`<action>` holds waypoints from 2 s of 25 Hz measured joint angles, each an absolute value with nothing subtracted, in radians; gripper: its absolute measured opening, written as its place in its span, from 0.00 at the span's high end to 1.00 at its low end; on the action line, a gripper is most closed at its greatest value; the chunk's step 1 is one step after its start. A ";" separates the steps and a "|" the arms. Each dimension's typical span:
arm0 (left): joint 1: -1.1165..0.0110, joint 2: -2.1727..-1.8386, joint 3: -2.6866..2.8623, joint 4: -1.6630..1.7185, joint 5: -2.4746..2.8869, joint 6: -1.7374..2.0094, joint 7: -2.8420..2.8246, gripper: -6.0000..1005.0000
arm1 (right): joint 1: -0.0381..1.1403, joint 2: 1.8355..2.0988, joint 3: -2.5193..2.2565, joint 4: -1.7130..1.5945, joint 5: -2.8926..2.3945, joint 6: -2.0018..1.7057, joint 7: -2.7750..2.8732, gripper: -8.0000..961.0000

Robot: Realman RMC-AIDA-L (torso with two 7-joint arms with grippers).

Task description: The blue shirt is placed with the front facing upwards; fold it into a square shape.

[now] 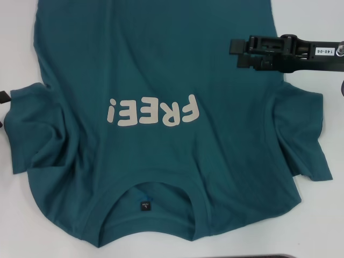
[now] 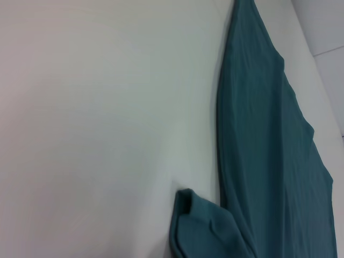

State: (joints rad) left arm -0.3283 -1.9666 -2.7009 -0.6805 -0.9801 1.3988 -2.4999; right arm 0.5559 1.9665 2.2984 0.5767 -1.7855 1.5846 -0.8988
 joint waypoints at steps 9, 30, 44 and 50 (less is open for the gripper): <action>-0.328 -1.967 -2.680 -0.679 -0.979 1.372 -2.490 0.25 | 0.555 1.967 2.308 0.577 -1.785 1.585 -0.899 0.09; -0.389 -1.964 -2.650 -0.603 -0.950 1.365 -2.454 0.26 | 0.553 1.967 2.320 0.577 -1.791 1.586 -0.900 0.10; -0.383 -1.948 -2.647 -0.631 -0.946 1.427 -2.493 0.42 | 0.538 1.960 2.339 0.575 -1.786 1.586 -0.900 0.10; -0.395 -1.954 -2.642 -0.629 -0.904 1.419 -2.496 0.58 | 0.538 1.960 2.347 0.575 -1.786 1.591 -0.899 0.10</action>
